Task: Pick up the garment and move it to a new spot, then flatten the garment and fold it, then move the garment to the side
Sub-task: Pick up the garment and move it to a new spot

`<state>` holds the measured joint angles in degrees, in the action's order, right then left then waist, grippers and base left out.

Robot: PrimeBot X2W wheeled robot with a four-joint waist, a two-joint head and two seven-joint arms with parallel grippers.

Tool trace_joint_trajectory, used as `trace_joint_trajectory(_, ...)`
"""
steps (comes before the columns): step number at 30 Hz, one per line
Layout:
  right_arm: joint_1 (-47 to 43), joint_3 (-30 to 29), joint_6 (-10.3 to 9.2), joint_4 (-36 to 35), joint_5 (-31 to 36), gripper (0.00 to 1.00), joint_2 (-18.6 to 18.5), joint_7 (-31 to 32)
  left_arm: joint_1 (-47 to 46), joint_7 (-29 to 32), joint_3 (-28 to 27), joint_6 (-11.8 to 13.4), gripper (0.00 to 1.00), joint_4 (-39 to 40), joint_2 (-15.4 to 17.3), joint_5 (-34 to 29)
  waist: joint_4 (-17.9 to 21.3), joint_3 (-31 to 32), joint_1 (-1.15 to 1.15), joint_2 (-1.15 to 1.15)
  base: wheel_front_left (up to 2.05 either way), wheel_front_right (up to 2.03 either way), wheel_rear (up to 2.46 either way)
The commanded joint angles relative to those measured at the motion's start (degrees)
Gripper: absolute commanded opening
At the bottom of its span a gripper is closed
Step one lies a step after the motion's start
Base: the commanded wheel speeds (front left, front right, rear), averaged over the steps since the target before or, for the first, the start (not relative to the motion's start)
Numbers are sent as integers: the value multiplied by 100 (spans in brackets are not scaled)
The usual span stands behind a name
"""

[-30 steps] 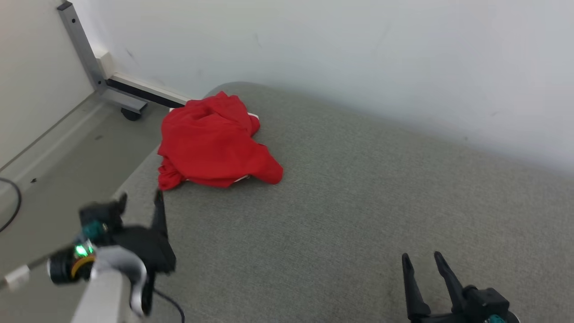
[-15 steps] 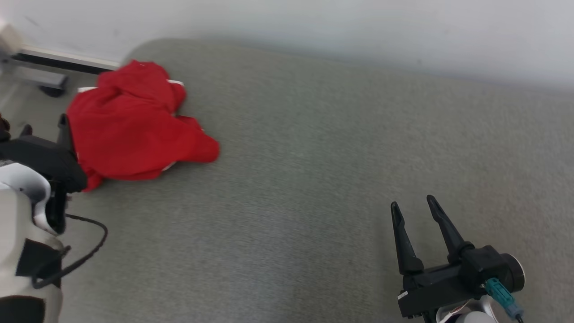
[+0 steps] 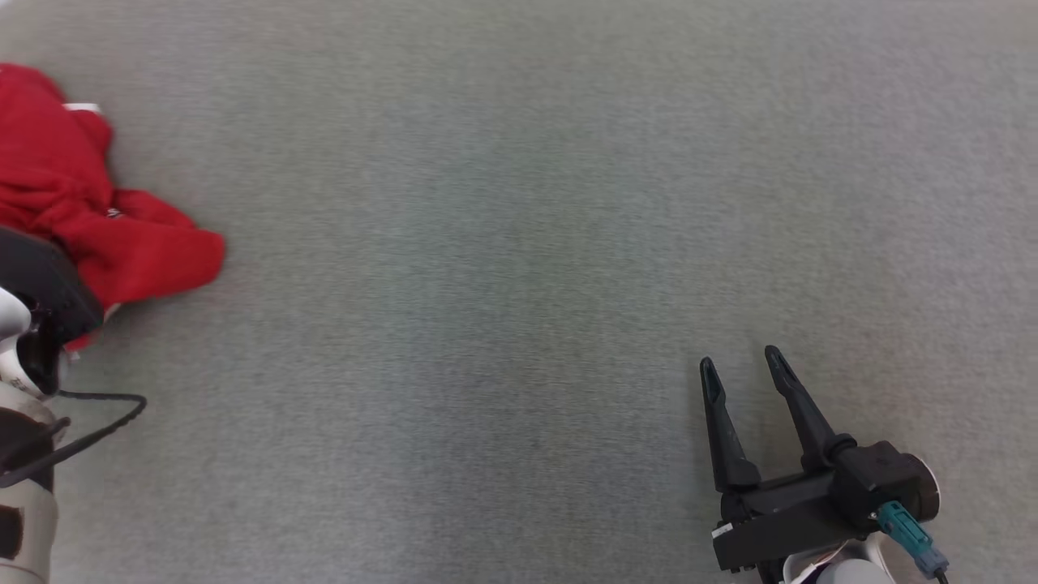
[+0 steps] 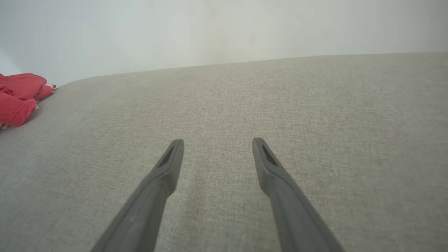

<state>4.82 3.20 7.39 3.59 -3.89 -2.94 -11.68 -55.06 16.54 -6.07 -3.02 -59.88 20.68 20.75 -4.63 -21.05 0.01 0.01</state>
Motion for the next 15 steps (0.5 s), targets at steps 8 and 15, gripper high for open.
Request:
trace_joint_trajectory(8,109,189,19,399,-325,100,10,-204,45,367,201,22,0,137,253,-155,66,306,-1,-1,0,0,0)
trace_joint_trajectory(15,47,271,19,826,-588,100,9,-317,152,507,360,-14,0,579,435,-261,-56,1013,-1,-1,0,0,0)
